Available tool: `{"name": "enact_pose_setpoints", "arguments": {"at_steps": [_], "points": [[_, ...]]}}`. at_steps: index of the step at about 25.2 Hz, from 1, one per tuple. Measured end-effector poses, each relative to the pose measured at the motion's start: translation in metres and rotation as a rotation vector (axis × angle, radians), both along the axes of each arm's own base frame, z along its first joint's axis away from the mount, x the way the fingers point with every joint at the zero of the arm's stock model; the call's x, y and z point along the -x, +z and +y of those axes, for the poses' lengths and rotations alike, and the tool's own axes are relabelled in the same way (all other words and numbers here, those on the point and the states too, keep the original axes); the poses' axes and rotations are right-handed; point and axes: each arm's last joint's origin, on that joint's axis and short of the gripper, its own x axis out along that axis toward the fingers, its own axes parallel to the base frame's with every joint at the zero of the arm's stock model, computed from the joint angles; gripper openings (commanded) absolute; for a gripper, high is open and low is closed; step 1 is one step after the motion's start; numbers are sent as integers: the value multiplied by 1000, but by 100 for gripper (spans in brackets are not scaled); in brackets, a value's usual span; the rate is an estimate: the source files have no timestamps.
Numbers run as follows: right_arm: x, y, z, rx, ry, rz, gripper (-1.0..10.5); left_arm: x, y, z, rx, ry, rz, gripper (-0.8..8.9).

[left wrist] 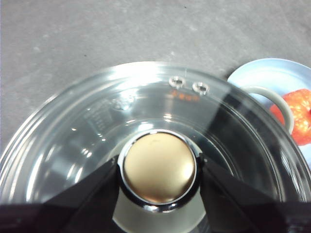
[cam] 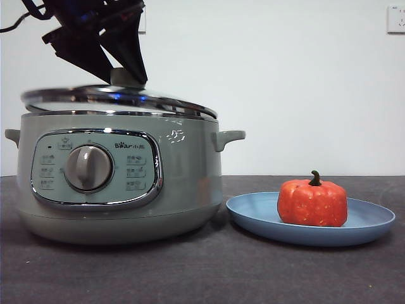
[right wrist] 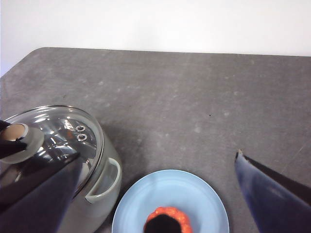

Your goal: Take the pumpkin out from the steamer,put the pumpkin in the blue plate,close the lid

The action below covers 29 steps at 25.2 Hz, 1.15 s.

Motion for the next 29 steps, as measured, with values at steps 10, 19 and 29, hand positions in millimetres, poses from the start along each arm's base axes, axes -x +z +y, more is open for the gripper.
{"name": "enact_pose_setpoints", "arguments": {"at_steps": [10,19,29], "points": [[1,-2,0,9,0,16,535,-1,-5,-2,-14,-2,24,13],[1,-4,-1,21,0,39,535,-1,-4,-2,-18,-1,31,418],[4,-10,-2,54,1,98,535,13,4,4,-35,-5,59,408]]}}
